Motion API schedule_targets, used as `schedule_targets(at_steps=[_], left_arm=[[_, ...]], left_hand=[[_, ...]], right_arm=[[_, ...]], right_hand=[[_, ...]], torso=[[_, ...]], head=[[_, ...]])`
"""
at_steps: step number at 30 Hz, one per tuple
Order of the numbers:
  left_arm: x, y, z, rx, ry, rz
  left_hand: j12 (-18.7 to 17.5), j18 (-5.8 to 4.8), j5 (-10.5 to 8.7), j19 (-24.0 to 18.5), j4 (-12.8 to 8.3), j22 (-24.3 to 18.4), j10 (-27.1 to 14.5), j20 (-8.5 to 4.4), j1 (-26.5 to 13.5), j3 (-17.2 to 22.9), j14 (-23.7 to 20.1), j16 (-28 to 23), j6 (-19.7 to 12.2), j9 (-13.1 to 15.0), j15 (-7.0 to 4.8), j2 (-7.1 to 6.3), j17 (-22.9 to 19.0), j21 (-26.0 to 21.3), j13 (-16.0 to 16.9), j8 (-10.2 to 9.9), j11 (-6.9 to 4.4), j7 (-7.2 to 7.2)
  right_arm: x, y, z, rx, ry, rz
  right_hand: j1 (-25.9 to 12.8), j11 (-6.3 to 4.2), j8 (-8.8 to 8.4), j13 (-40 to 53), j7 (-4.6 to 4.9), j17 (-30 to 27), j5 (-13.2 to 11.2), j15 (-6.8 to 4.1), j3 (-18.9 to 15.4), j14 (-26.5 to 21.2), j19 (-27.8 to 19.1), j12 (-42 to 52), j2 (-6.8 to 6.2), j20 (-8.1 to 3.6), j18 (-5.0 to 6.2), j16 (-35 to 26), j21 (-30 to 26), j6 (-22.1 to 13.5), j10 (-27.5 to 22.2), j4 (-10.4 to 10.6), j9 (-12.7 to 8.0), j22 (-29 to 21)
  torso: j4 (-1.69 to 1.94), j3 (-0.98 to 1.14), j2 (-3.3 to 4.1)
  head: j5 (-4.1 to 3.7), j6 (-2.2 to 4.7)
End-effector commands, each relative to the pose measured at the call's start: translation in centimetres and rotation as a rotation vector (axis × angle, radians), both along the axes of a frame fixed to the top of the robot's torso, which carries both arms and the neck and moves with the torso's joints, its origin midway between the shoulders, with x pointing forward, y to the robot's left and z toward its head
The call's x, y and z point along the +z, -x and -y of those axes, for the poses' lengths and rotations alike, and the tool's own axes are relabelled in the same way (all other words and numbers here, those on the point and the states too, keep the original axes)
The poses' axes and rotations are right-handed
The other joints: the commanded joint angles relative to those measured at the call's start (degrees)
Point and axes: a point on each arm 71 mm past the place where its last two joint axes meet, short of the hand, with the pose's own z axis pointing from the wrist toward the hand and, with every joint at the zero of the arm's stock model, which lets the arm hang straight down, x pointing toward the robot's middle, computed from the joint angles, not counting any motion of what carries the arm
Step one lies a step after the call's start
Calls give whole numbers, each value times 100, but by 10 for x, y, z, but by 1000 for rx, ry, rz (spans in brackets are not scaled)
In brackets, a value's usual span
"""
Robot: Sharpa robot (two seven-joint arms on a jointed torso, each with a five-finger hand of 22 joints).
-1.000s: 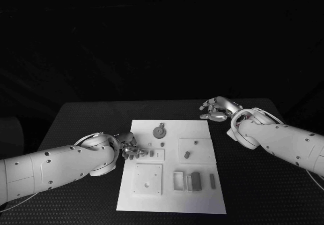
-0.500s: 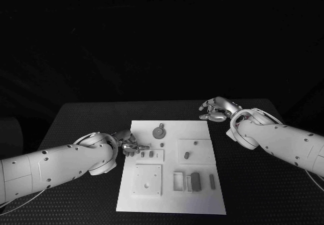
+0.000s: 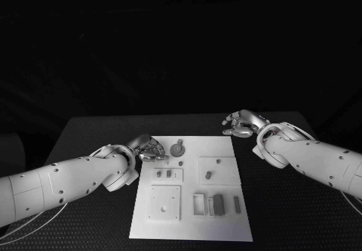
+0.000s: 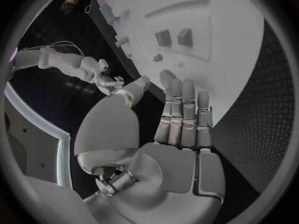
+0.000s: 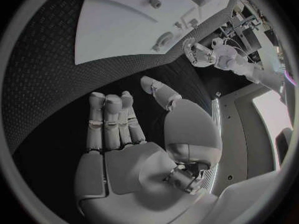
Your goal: Assemble the parts on the task board
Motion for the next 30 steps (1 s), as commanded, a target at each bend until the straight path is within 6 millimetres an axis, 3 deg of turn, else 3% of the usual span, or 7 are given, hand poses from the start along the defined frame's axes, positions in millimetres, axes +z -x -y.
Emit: schedule_targets(at_steps=[1,3,5,8,11,12,30], left_arm=[[11,0,18,-166,-38,189],[11,0,27,-222,-79,231],[11,-2,36,-263,-115,269],[11,-4,47,-301,-150,301],[9,-7,55,-316,-171,303],[9,-8,57,-319,-173,300],[-4,-12,79,-395,-364,234]], left_hand=[[-185,-43,85,-37,-543,21,38,-239,366,-19,-11,-1,29,-30,38,146,13,32,-105,11,47,-3],[-535,-43,26,2,-987,13,129,-212,517,42,38,-15,77,-87,42,178,9,30,-292,22,106,-61],[-862,-43,-27,54,-1170,5,296,-220,474,108,93,-36,113,-160,25,175,4,33,-440,16,121,-76],[-1106,-43,52,115,-1194,3,387,-252,491,150,173,-18,131,-212,-8,124,19,41,-525,6,134,-58],[-1305,-43,704,145,-1205,9,459,-265,579,233,220,7,103,-259,-31,53,42,42,-580,-21,162,-14],[-1333,-43,735,147,-1200,12,465,-264,575,231,221,10,94,-266,-32,49,46,44,-585,-25,165,-15],[-1874,-43,514,157,-1078,55,218,-266,339,124,212,78,-52,-359,-7,-93,107,60,-710,-86,297,-6]], right_arm=[[0,0,-1,9,3,-1],[0,0,-2,11,2,0],[0,0,-2,12,1,0],[0,-1,-4,15,-1,1],[-1,-1,-5,16,-6,-1],[-1,-1,-6,17,-8,-1],[0,-1,-8,24,-18,0]], right_hand=[[-65,5,26,-9,31,-7,27,5,-43,-36,-32,30,6,5,80,21,15,0,-26,6,-8,-6],[-65,5,26,-9,31,-7,27,5,-43,-36,-32,30,6,5,80,21,15,1,-26,5,-8,-6],[-65,5,26,-9,31,-7,27,5,-43,-37,-32,30,6,5,80,21,15,1,-26,5,-9,-6],[-63,5,27,-11,31,-8,27,6,-42,-39,-34,29,6,5,80,20,14,1,-29,4,-9,-7],[-67,10,30,-79,36,-60,25,15,-27,-100,-103,-44,11,28,80,-57,-42,-5,-69,2,-13,-34],[-72,15,31,-136,41,-116,26,17,-17,-131,-144,-101,10,47,80,-131,-84,-12,-83,5,-16,-55],[-82,63,63,-624,81,-548,24,76,-2,-402,-486,-527,-6,265,80,-570,-405,-48,-274,-15,-25,-194]], torso=[[-4,-2,4],[-8,-3,7],[-10,-4,10],[-14,-4,12],[-17,-5,15],[-14,-6,14],[-11,-3,13]], head=[[-9,13],[-10,21],[-8,21],[-9,23],[-13,29],[-16,29],[-63,11]])
